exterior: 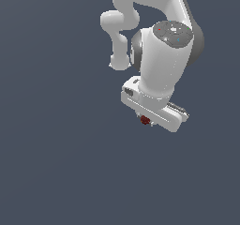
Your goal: Pick up the object and move it to a goal position.
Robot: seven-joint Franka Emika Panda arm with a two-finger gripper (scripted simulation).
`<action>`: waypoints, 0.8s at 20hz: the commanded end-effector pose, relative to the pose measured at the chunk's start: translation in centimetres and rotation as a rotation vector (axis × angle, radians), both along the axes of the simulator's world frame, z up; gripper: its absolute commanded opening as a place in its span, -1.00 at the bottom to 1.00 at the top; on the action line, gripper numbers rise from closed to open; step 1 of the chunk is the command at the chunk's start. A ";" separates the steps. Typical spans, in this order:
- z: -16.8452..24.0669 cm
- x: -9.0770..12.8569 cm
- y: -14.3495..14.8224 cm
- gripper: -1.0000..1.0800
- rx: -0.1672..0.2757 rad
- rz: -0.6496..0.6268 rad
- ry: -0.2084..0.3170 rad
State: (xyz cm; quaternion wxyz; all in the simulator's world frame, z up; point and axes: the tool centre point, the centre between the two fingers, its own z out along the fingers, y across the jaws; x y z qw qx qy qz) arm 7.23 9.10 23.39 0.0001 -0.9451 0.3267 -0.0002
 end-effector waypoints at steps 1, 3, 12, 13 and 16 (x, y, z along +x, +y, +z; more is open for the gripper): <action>2.5 -0.4 1.6 -1.00 -0.001 -0.001 0.000; 4.4 -0.6 2.9 -1.00 -0.001 -0.001 0.000; 12.6 -1.5 8.5 -1.00 -0.001 -0.001 0.000; 13.4 -1.6 9.1 -1.00 -0.001 -0.001 0.000; 15.6 -1.8 10.6 -1.00 -0.001 -0.001 0.000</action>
